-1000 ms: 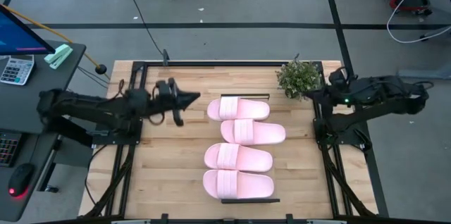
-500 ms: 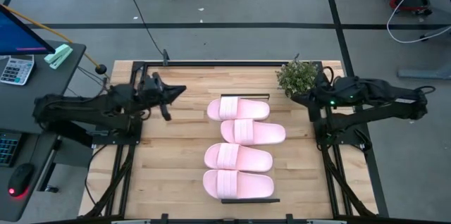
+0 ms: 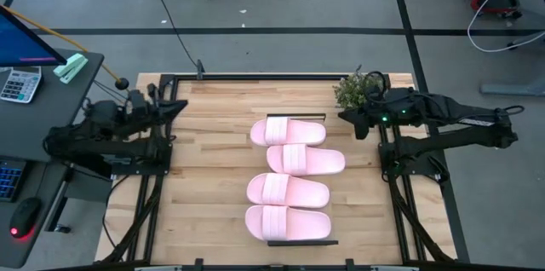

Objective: Pick and place slides into the shelf
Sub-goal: Return to Home Position

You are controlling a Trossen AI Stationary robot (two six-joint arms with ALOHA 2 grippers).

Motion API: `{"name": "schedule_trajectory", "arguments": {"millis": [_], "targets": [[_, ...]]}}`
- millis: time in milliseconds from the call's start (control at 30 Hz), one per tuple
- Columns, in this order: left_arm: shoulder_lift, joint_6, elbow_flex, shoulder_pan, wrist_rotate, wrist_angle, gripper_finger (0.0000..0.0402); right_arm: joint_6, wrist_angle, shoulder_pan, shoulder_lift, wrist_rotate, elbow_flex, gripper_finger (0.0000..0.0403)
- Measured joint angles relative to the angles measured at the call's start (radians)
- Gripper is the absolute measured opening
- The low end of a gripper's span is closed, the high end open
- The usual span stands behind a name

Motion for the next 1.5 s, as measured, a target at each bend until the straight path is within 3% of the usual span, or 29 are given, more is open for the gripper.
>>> {"name": "schedule_trajectory", "arguments": {"millis": [133,333,467,667,900,1100,1500], "targets": [[-0.102,-0.003,-0.08,0.0,-0.003,0.046,0.0,0.022,0.003,-0.009,0.012,0.0,0.0,0.0],[-0.223,-0.021,-0.331,0.0,-0.002,0.341,0.0,0.072,0.004,-0.009,0.012,0.003,0.0,0.0],[-0.22,-0.033,-0.462,0.0,0.028,0.526,0.0,0.102,0.002,-0.009,0.012,0.017,0.0,0.0],[-0.223,-0.086,-0.571,-0.001,0.035,0.596,0.0,0.145,-0.001,-0.009,0.009,0.03,0.0,0.0],[-0.222,-0.078,-0.572,-0.001,0.042,0.563,0.0,0.173,-0.044,-0.009,0.009,0.03,0.0,0.0],[-0.222,-0.168,-0.572,-0.001,0.046,0.446,0.0005,0.16,-0.105,-0.009,-0.024,0.03,0.0,0.0],[-0.221,-0.27,-0.573,-0.001,0.031,0.369,0.0016,0.053,-0.218,-0.009,-0.252,0.019,0.0,0.0]]}}
